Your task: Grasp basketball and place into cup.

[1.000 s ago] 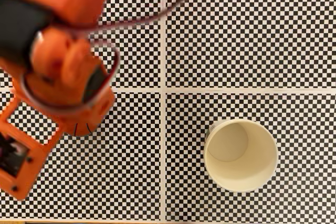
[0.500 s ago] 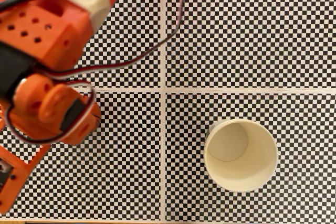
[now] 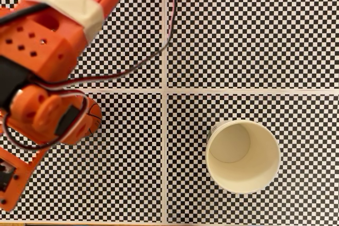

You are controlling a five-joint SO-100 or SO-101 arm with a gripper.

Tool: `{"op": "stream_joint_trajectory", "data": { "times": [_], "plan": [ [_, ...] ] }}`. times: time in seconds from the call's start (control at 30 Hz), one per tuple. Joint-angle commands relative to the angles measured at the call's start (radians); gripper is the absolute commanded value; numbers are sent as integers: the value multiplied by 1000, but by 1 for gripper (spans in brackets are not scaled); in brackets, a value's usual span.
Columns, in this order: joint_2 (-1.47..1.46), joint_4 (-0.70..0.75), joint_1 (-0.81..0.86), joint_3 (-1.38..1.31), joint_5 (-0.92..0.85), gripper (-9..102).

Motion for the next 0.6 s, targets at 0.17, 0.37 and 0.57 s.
{"op": "stream_joint_trajectory", "data": {
  "times": [0.17,0.37,0.57],
  "plan": [
    [-95,6,-60,-179,57,53],
    [-178,6,-71,-255,63,52],
    [-201,15,-57,-256,40,52]
  ]
}}
